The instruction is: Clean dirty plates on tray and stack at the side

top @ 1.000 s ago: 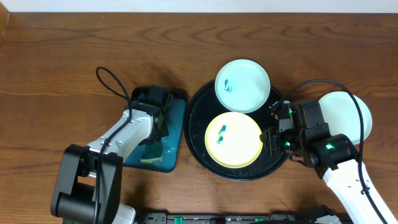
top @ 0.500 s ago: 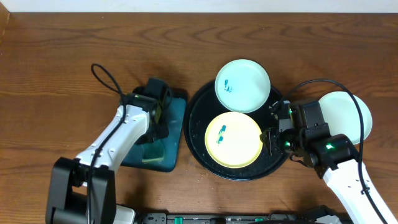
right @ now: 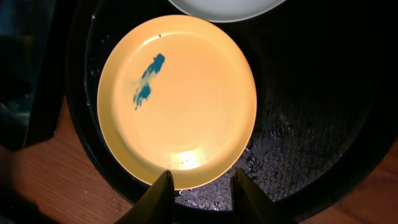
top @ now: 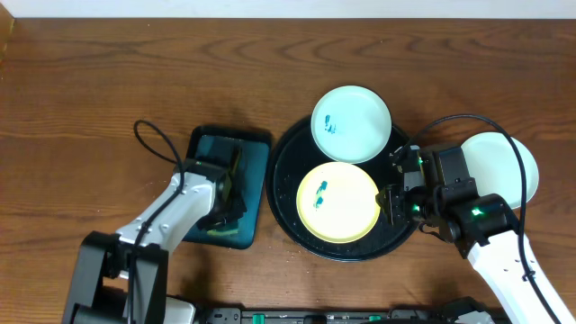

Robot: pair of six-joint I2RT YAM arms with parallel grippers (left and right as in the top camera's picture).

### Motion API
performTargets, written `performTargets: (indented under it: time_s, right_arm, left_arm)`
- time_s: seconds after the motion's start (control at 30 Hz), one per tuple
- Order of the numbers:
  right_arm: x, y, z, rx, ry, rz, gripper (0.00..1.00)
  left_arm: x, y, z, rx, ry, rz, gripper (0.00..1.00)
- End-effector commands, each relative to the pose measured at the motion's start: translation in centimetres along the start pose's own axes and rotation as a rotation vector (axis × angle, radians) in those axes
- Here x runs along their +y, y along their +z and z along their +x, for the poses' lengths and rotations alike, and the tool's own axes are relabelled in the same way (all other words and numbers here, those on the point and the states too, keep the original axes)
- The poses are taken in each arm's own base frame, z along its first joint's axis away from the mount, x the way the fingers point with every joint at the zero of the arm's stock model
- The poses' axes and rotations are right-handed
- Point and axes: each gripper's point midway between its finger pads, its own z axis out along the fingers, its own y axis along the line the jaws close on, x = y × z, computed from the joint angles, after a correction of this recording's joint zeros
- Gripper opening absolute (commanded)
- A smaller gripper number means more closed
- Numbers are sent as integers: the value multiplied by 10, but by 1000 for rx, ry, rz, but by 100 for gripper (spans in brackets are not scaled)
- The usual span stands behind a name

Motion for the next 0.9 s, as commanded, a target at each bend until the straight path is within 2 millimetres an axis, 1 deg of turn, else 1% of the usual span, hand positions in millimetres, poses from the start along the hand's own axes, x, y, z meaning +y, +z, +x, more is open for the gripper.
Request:
performTargets:
  time_s: [0.0,0.1,0.2,0.27,0.3,0.33,0.37,0.5,0.57,0.6,0.67,0.7,0.8,0.87]
  right_arm:
    - [-6,-2,-5,-16,30,34,29]
    - [-17,-1,-5,-25,79,97,27]
    - [-26,4,-3,-10,125,143,32]
    - [-29,11,1,23,135,152,32]
    - [-31,15,4,43,139,157,32]
    - [-35,24,8,81,147,172,32]
    - [-38,29,11,104,157,184,32]
    - [-51,51,19,184,191,215,32]
    - [-55,63,21,212,208,209,29]
    - [-53,70,22,228,203,185,27]
    - [-44,83,23,259,174,102,26]
    - [-41,90,24,273,175,72,27]
    - [-43,104,28,301,186,61,26]
    - [-46,112,31,314,193,65,22]
  left_arm:
    - [9,15,12,39,-18,-30,8]
    - [3,9,4,23,11,-17,7]
    - [-4,-6,-5,18,52,-12,8]
    - [-8,-21,-11,17,78,-11,7]
    - [-11,-31,-15,15,90,-9,8]
    - [-16,-49,-20,8,96,-4,7]
    - [-19,-58,-23,1,103,3,7]
    - [-43,-100,-29,-43,169,101,7]
    - [-55,-116,-27,-69,192,160,7]
    - [-62,-122,-24,-81,206,193,7]
    - [-74,-131,-19,-97,237,241,7]
    - [-80,-134,-15,-105,257,257,7]
    - [-95,-135,-4,-114,319,275,8]
    - [-107,-133,4,-115,362,284,8]
